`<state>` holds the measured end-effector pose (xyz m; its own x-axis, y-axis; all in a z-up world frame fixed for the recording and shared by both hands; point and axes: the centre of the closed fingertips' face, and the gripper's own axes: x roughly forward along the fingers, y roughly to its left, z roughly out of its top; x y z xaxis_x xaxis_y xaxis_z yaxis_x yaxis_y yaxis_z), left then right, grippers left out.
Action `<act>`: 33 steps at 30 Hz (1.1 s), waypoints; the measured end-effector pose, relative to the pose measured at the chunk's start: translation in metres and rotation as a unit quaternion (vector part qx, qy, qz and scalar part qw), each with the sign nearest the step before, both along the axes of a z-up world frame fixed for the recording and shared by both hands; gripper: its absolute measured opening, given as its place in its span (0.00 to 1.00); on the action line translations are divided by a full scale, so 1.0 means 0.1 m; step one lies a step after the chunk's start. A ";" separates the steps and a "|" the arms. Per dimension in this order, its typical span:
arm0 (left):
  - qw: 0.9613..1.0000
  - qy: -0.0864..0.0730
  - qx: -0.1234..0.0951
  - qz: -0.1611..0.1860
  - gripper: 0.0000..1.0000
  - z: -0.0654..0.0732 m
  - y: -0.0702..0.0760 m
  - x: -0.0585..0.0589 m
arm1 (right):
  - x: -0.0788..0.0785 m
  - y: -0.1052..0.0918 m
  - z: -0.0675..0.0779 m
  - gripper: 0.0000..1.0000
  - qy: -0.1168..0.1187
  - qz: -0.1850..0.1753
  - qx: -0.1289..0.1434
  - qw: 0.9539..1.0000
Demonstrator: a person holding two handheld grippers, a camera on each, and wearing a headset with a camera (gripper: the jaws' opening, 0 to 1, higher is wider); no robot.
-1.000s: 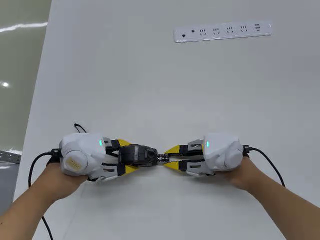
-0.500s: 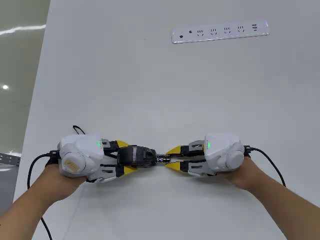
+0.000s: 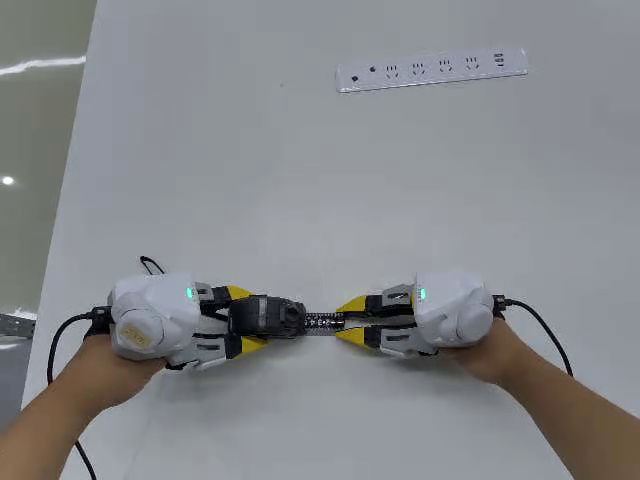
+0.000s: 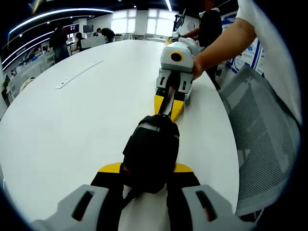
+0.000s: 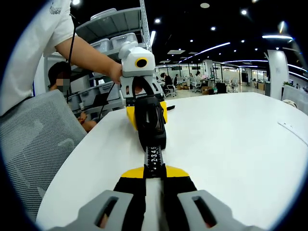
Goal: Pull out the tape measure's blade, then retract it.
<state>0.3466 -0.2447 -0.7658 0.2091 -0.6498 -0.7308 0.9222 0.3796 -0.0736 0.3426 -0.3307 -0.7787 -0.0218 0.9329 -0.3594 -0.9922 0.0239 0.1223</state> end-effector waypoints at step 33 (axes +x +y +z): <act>1.000 0.003 0.002 0.001 0.30 -0.01 0.00 0.00 | 0.00 -0.24 0.00 0.11 0.010 -0.015 0.000 1.000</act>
